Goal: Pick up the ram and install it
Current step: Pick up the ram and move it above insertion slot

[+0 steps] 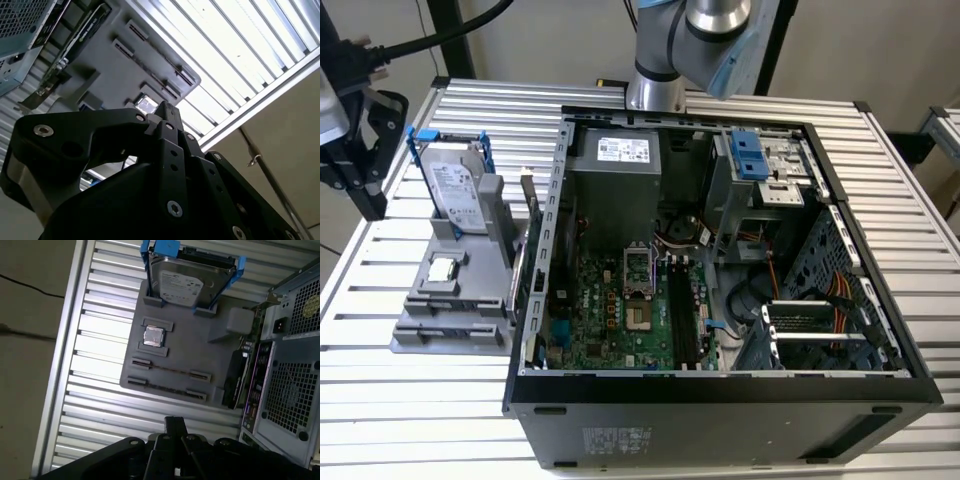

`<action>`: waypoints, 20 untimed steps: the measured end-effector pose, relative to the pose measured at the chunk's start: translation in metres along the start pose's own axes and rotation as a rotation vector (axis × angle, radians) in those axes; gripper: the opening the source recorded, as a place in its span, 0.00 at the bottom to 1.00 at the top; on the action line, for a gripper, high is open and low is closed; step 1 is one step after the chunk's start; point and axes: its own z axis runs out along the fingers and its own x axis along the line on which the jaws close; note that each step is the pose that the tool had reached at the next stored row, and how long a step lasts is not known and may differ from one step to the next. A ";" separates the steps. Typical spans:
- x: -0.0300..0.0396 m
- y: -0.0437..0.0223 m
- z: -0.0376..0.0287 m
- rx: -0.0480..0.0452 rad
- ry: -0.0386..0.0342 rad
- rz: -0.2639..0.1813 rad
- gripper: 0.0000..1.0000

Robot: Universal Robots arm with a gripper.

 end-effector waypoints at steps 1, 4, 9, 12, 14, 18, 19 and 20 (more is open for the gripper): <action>0.0000 0.0000 0.0000 0.0001 0.0004 -0.006 0.00; 0.0000 0.0000 0.0000 0.0010 0.0015 -0.023 0.00; 0.0002 0.0001 0.0000 0.0036 0.0033 -0.047 0.00; 0.0002 0.0001 0.0000 0.0050 0.0043 -0.060 0.00; 0.0002 0.0001 0.0000 0.0057 0.0050 -0.070 0.00; 0.0006 0.0002 -0.0001 0.0066 0.0067 -0.097 0.00; 0.0007 0.0002 -0.0001 0.0069 0.0072 -0.104 0.00; 0.0007 0.0002 -0.0001 0.0072 0.0076 -0.111 0.00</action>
